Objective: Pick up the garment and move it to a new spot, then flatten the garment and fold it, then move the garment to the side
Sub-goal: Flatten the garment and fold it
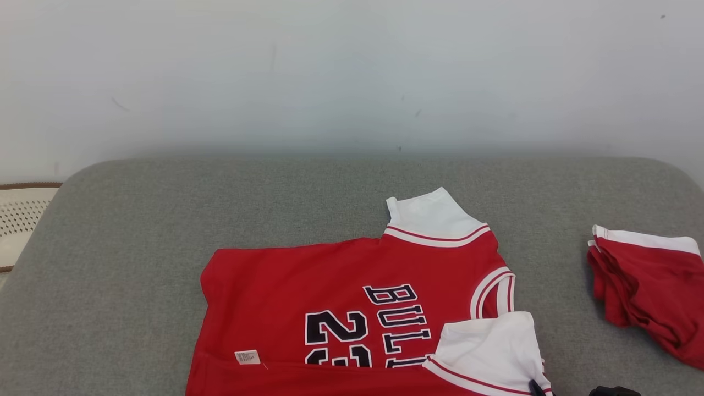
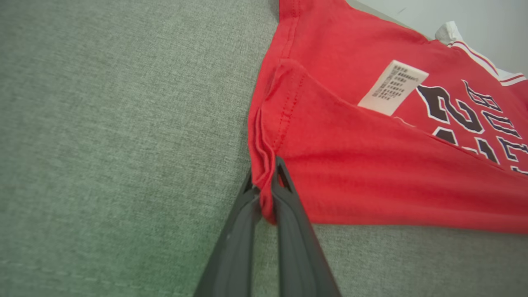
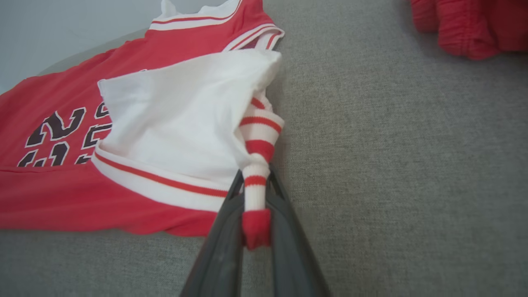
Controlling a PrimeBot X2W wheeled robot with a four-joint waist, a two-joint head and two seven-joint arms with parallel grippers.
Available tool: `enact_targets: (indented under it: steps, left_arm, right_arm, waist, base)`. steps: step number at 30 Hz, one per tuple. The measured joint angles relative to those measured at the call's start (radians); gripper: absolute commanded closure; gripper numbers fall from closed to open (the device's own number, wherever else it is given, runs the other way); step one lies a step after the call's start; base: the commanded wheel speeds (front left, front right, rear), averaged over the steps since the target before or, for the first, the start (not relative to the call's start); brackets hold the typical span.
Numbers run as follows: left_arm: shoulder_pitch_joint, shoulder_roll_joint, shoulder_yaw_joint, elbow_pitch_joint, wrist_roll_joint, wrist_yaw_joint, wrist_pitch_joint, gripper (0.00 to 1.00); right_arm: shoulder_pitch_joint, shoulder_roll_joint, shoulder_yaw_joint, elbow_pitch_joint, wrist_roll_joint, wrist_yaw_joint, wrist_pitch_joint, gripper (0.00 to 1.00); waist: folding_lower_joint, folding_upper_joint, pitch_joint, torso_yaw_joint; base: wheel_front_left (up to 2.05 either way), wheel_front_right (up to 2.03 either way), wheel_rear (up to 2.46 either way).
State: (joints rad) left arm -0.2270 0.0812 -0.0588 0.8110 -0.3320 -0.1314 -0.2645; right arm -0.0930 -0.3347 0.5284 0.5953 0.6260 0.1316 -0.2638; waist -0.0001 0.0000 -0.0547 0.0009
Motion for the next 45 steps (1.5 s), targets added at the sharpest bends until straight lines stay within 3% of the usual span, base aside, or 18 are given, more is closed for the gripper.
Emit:
enact_targets:
  steps: [1, 2, 3, 4, 5, 14, 22, 32, 35, 45]
  left_arm:
    - [0.000, -0.001, 0.001, 0.002, 0.000, 0.000, 0.000, 1.00]
    - [-0.001, -0.003, 0.001, 0.003, 0.000, 0.000, 0.000, 1.00]
    - [-0.001, -0.005, 0.004, 0.003, 0.000, 0.000, 0.000, 0.57]
    - [-0.002, -0.006, 0.010, 0.004, 0.002, 0.000, 0.000, 0.02]
    - [-0.003, -0.006, 0.016, 0.004, 0.007, 0.001, 0.000, 0.00]
    - [-0.025, -0.010, 0.075, -0.134, 0.074, 0.003, 0.000, 0.00]
    - [-0.191, 0.011, 0.037, -0.136, 0.073, 0.001, 0.000, 0.00]
    - [-0.487, 0.114, -0.157, 0.040, -0.024, 0.001, 0.001, 0.00]
    - [-0.548, 0.135, -0.251, 0.072, -0.112, 0.001, 0.038, 0.00]
    - [-0.669, 0.290, -0.557, 0.022, -0.404, 0.001, 0.241, 0.00]
  right_arm:
    - [0.000, 0.000, 0.002, 0.002, 0.003, 0.000, 0.000, 0.98]
    - [-0.001, 0.000, 0.003, 0.005, 0.010, 0.000, 0.000, 0.53]
    - [-0.002, 0.001, 0.003, 0.007, 0.013, 0.000, 0.000, 0.00]
    - [-0.004, 0.001, 0.002, 0.009, 0.016, 0.000, 0.000, 0.00]
    - [-0.008, 0.000, -0.006, 0.009, 0.017, 0.000, 0.000, 0.00]
    - [-0.042, -0.011, -0.185, -0.088, -0.087, 0.000, 0.000, 0.00]
    - [-0.153, 0.011, -0.182, -0.173, -0.163, 0.000, 0.000, 0.00]
    - [-0.409, 0.034, -0.094, -0.129, -0.202, 0.000, 0.000, 0.00]
    - [-0.447, 0.045, -0.077, -0.118, -0.204, 0.000, 0.000, 0.00]
    - [-0.470, 0.062, -0.067, -0.094, -0.201, 0.000, 0.000, 0.00]
  waist:
    - [0.0000, 0.0001, 0.002, 0.000]
    - [0.0000, 0.0000, 0.005, -0.001]
    - [0.0000, 0.0001, 0.007, -0.001]
    - [0.0000, 0.0000, 0.010, -0.001]
    - [0.0000, 0.0000, 0.013, -0.001]
    - [0.0000, 0.0000, 0.040, 0.008]
    - [0.0000, 0.0000, 0.092, 0.014]
    - [0.0003, 0.0002, 0.222, -0.011]
    - [0.0003, 0.0002, 0.258, -0.021]
    - [0.0003, 0.0002, 0.313, -0.059]
  base:
    - [0.00, 0.00, 0.00]
    - [0.00, 0.00, 0.00]
    - [0.00, 0.00, 0.00]
    - [0.00, 0.00, 0.00]
    - [0.00, 0.00, 0.00]
    - [0.00, 0.00, 0.00]
    - [0.00, 0.00, 0.00]
    - [0.00, 0.00, 0.00]
    - [0.00, 0.00, 0.00]
    - [0.00, 0.00, 0.00]
